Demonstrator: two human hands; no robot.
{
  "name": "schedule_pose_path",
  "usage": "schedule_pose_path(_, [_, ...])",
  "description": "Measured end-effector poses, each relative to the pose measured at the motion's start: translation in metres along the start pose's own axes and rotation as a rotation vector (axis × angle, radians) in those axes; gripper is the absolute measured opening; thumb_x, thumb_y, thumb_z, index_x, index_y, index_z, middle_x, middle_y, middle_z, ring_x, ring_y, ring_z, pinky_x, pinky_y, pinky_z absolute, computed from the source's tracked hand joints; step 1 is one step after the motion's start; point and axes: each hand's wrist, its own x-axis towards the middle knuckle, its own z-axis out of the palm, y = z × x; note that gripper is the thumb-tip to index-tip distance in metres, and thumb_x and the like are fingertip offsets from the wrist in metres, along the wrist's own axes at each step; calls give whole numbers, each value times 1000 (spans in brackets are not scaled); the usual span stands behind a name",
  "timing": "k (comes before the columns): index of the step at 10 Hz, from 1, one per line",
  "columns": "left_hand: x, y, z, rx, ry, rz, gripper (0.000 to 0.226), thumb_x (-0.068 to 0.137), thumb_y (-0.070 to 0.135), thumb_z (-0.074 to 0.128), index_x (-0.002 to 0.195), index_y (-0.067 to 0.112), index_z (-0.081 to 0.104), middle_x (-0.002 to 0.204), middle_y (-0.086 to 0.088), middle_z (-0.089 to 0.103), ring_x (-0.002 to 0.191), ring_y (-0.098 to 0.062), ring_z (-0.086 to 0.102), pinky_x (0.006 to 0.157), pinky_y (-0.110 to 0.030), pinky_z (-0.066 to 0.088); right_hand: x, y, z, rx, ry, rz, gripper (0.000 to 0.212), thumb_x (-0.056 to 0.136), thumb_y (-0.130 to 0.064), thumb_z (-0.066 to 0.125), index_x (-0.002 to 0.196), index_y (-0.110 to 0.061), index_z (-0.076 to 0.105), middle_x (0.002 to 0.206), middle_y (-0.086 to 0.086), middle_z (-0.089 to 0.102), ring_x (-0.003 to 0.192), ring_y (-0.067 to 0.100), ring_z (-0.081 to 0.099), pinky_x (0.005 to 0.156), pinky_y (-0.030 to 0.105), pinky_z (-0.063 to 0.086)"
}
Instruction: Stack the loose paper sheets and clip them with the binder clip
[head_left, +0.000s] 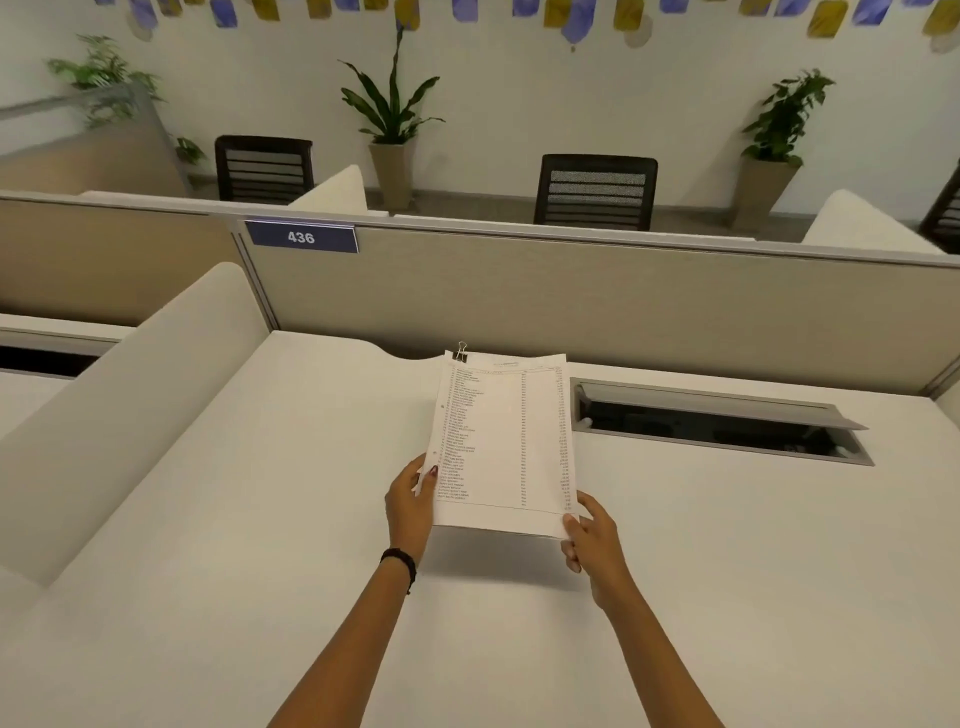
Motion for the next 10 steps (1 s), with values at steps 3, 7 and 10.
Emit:
schedule_pose_path(3, [44,-42,7,138,-93,-262,32,94,25,50,123,11,55,115,-12,64,105,-29,60,90,-47,51,56,19,14,-4,38,81,37,96,-3,39,132,-9,41,108,11,62,48,13,41,35,19,36])
schedule_pose_path(7, [78,-46,20,265,-55,-244,10,91,2,49,95,4,59,75,-14,60,53,-21,58,39,-21,53,113,2,19,-48,82,70,33,94,0,39,126,-5,48,91,15,65,62,16,60,58,18,53])
schedule_pose_path(10, [78,-18,27,595,-28,4,21,92,13,50,112,9,57,107,-14,58,100,-28,56,78,-35,47,121,-30,-2,-364,206,-15,40,93,-10,48,132,-1,41,134,20,49,115,33,53,98,39,45])
